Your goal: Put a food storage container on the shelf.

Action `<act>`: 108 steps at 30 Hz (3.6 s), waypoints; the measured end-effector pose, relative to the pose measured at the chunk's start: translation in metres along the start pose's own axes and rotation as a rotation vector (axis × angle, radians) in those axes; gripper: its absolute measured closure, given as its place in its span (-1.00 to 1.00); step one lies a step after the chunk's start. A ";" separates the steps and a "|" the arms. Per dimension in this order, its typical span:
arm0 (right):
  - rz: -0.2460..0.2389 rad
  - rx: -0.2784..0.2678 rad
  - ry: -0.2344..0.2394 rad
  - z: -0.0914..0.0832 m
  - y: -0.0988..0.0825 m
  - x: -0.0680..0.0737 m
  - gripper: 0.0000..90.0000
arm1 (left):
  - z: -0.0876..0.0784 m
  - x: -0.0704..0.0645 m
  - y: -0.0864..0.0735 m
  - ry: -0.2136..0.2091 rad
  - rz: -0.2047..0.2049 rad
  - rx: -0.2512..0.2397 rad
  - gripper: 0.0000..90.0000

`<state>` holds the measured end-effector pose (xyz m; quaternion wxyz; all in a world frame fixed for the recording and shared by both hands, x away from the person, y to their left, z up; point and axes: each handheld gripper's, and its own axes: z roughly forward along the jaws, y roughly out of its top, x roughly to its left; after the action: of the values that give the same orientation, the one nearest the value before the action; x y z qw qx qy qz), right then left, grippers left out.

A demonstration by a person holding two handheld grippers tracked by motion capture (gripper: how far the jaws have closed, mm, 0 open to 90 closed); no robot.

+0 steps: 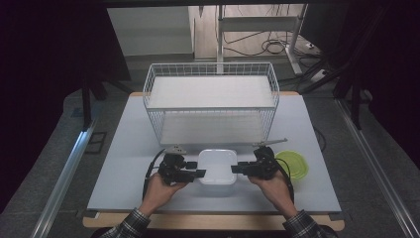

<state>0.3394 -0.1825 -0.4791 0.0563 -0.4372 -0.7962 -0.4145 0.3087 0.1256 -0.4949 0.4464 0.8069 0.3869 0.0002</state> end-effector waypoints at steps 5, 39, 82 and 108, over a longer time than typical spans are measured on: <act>0.037 -0.048 -0.003 -0.007 -0.004 0.003 0.61 | -0.004 -0.007 -0.001 0.047 -0.017 -0.026 0.39; -0.179 -0.219 -0.086 -0.029 0.018 0.037 0.76 | -0.041 -0.010 0.020 0.081 -0.033 -0.193 0.75; -0.275 -0.347 -0.078 -0.076 0.106 0.077 0.76 | -0.109 -0.020 0.100 0.126 0.038 -0.329 0.76; -0.215 -0.403 -0.077 -0.074 0.166 0.061 0.73 | -0.115 0.005 0.160 0.149 0.017 -0.357 0.76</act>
<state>0.4052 -0.1498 -0.3022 -0.1071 -0.3679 -0.7407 -0.5519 0.3729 0.1632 -0.3124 0.5524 0.7159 0.4059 0.1323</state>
